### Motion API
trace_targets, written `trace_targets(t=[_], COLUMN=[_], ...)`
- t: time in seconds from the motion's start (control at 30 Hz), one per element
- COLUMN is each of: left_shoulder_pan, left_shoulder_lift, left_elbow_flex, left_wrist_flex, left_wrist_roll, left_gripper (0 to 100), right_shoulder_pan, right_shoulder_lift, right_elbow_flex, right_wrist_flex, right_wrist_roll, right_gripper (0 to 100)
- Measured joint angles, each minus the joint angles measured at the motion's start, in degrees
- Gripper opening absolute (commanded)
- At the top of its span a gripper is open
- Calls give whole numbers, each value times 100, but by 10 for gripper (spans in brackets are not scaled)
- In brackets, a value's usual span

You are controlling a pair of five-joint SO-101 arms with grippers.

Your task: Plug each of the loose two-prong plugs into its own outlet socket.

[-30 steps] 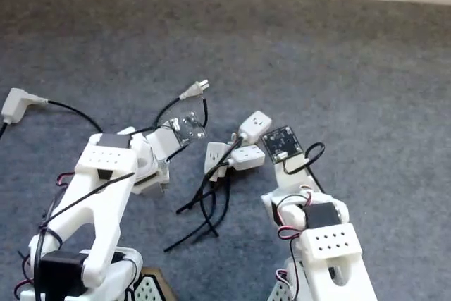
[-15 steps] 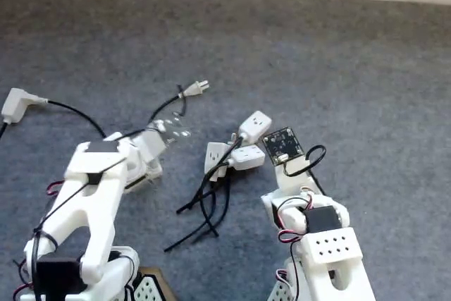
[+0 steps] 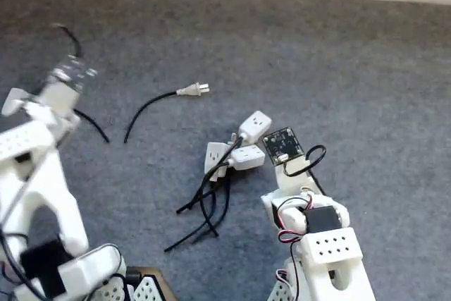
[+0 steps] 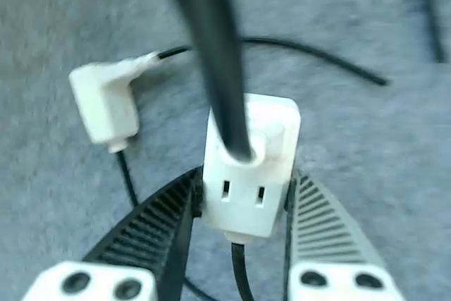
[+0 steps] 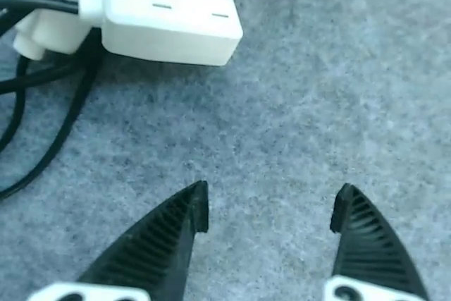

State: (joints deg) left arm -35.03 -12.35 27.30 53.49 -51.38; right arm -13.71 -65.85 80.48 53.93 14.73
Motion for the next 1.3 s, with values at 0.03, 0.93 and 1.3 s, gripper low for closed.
trace_targets(t=[0.03, 0.93, 1.3], left_shoulder_pan=[-141, -765, -607], left_shoulder_lift=[308, 6057, 6057], left_elbow_flex=[-316, -8290, -9547], left_wrist_flex=[88, 4387, 4615], left_wrist_roll=[62, 360, 897], left_gripper=[5, 367, 365], right_shoulder_pan=[0, 0, 0], right_shoulder_lift=[0, 0, 0], right_elbow_flex=[0, 9, 9], right_wrist_flex=[0, 0, 0], right_wrist_roll=[0, 0, 0], right_gripper=[274, 274, 274])
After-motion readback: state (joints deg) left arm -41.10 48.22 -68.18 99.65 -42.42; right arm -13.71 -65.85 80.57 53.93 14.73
